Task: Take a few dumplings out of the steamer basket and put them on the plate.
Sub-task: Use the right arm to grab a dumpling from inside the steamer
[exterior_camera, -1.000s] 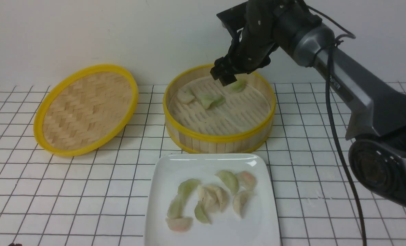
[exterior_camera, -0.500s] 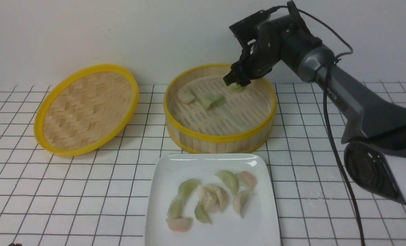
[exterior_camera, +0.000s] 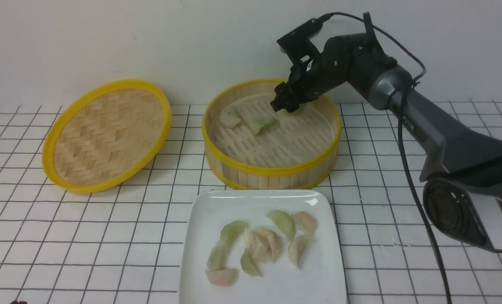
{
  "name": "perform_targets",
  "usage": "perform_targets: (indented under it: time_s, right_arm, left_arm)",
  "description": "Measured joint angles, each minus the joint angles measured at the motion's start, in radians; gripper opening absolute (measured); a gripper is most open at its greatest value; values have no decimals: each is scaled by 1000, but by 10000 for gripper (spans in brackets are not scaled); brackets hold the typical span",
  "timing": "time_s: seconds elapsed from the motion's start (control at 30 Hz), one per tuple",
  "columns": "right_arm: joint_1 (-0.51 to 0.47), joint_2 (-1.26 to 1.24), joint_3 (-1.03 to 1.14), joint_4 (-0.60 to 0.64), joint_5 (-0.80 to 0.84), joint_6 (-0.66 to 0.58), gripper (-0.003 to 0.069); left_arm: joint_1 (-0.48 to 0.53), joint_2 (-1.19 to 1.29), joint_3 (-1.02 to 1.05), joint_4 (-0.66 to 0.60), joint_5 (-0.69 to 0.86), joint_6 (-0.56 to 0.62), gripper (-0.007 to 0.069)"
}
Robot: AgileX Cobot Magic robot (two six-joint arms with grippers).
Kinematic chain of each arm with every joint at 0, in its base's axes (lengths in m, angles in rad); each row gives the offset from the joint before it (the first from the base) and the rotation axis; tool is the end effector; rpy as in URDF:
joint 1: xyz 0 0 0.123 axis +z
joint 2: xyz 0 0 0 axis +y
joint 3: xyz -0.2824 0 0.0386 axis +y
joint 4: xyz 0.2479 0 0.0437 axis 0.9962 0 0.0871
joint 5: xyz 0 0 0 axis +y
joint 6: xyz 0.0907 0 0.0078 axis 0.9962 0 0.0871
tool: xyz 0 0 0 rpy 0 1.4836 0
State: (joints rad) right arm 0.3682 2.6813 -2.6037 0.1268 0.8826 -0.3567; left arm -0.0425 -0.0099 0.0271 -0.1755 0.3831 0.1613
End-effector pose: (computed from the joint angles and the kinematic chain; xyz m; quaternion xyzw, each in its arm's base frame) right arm 0.5371 0.2167 0.1689 -0.3128 0.8844 0.0617 0.3408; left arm 0.0521 -0.0082 0.1706 0.0357 0.8061 -0.0394 0.5893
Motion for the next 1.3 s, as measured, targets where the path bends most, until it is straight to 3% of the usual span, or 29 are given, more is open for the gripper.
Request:
perform_targets:
  time_s: [0.43, 0.5, 0.6, 0.63, 0.7, 0.8, 0.83, 0.93, 1.2, 1.3]
  right_arm:
    - [0, 40, 0, -8, -74, -3, 449]
    - [0, 43, 0, -14, -77, 4, 424]
    - [-1, 43, 0, -37, -74, 42, 280]
    - [-1, 43, 0, -37, -73, 44, 273]
    - [-1, 41, -1, -41, -63, 66, 185]
    - [-1, 29, -1, -44, -34, 69, 141]
    - [-1, 21, -1, -44, -19, 70, 81]
    - [-1, -11, 0, -36, 31, 76, 1]
    - [-1, -74, 0, -30, 47, 62, -11]
    - [-1, -61, 0, -28, 30, 12, 18]
  left_arm:
    - [0, 0, 0, 0, 0, 0, -6]
    - [0, 0, 0, 0, 0, 0, -6]
    - [0, 0, 0, 0, 0, 0, -6]
    - [0, 0, 0, 0, 0, 0, -6]
    - [0, 0, 0, 0, 0, 0, -6]
    - [0, 0, 0, 0, 0, 0, -6]
    - [0, 0, 0, 0, 0, 0, -6]
    - [0, 0, 0, 0, 0, 0, -6]
    - [0, 0, 0, 0, 0, 0, -6]
    - [0, 0, 0, 0, 0, 0, -6]
